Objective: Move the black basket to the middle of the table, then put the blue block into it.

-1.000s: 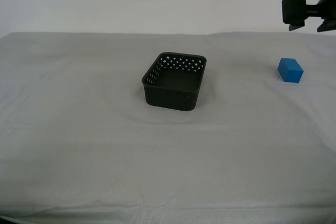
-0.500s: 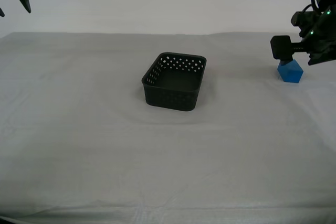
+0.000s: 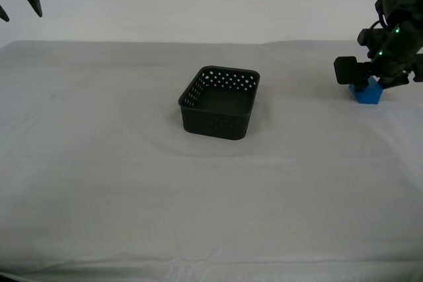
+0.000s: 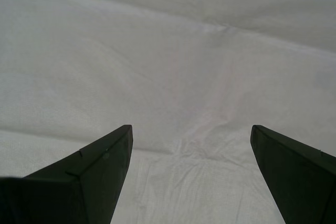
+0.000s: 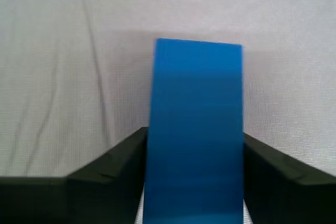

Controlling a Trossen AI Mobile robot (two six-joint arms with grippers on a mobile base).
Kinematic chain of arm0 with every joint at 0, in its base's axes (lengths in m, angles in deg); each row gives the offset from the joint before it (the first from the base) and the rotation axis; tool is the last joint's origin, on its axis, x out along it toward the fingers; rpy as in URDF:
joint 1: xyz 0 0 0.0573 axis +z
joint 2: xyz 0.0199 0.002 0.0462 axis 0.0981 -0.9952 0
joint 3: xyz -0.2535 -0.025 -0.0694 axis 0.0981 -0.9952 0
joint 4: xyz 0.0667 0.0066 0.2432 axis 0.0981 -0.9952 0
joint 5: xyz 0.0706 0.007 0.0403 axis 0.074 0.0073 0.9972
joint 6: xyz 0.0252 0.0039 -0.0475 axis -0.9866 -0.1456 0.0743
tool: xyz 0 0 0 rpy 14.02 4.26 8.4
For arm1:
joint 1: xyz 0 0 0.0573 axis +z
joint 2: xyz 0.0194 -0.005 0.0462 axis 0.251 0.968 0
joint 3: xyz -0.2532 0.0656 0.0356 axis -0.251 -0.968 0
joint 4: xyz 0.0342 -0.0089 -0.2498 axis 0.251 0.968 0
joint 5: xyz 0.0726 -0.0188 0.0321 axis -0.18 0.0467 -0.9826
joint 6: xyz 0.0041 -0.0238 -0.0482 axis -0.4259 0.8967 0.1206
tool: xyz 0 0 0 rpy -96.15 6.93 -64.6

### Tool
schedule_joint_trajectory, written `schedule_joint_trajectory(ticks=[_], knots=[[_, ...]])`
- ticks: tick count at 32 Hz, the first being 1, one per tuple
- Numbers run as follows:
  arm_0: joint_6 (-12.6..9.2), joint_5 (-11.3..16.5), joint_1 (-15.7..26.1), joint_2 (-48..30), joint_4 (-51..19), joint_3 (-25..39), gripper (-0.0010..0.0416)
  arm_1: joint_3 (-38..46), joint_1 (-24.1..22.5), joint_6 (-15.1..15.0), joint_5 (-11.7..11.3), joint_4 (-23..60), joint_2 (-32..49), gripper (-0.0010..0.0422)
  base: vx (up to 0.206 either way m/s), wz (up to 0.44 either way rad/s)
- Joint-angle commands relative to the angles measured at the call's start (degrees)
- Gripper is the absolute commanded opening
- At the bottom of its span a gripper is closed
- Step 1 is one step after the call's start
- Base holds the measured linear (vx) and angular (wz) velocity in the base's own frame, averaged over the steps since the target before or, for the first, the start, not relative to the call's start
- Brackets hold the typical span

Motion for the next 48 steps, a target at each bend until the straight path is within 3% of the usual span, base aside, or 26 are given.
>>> schedule_joint_trajectory(ticks=[1,2,3,4,9,15,23,26,31,33,34,36,40,41,48], knots=[[0.0,-0.2,0.0,0.0,-0.3,0.0,0.0104,0.0,0.0,-0.1,0.0,-0.2,0.0,0.0307,0.000,0.000],[0.0,-0.2,0.0,0.0,-0.3,0.0,0.0083,0.0,0.0,-0.1,0.0,-0.3,0.0,0.0307,0.000,0.000],[0.2,-0.2,0.0,0.0,-0.4,0.0,0.0007,0.0,0.0,-0.1,0.0,-0.3,0.0,0.0307,0.000,0.000],[0.3,-0.2,0.0,0.0,-0.4,0.0,-0.0007,0.0,0.0,-0.1,0.0,-0.3,0.0,0.0307,0.000,0.000],[0.6,-0.2,0.0,1.5,-1.2,0.0,-0.0002,0.0,0.0,-0.1,0.0,-0.5,0.0,0.0307,0.000,0.000],[0.6,2.1,1.7,12.7,-3.8,0.0,-0.0001,0.1,0.0,-0.1,0.0,-1.2,0.0,0.0307,-0.002,-0.004],[0.6,5.0,13.2,21.3,-5.9,-0.1,-0.0001,0.1,0.0,-0.1,0.0,-2.8,0.0,0.0307,0.000,0.000],[0.6,5.1,22.2,21.7,-5.9,-0.1,-0.0001,0.1,0.0,-0.1,0.0,-3.0,0.0,0.0307,0.000,0.000],[0.5,5.2,31.6,21.6,-5.5,-0.1,-0.0001,0.1,0.0,-0.1,0.0,-3.2,0.0,0.0307,0.000,0.000],[0.5,6.7,34.6,21.6,-4.7,-0.1,-0.0001,0.1,0.0,-0.1,0.0,-3.2,0.0,0.0307,0.000,0.000],[-0.3,8.9,36.5,21.6,-4.0,-0.1,-0.0001,0.1,0.0,-0.1,0.0,-3.2,0.0,0.0307,0.000,0.000],[-1.2,10.8,38.5,21.6,-2.7,-0.1,-0.0001,0.1,0.0,-0.1,0.0,-3.2,0.0,0.0307,0.000,0.000],[-1.3,11.3,41.5,21.6,-1.1,-0.1,-0.0001,0.1,0.0,-0.1,0.0,-3.3,0.0,0.0307,0.000,0.000],[-1.3,12.5,42.1,21.6,-1.2,-0.1,-0.0001,0.1,0.0,-0.1,0.0,-3.3,0.0,0.0307,0.000,0.000],[-1.4,12.5,42.6,21.6,-1.1,-0.2,0.0000,0.1,0.0,-0.1,0.0,-3.3,0.0,0.0307,0.000,0.000]])
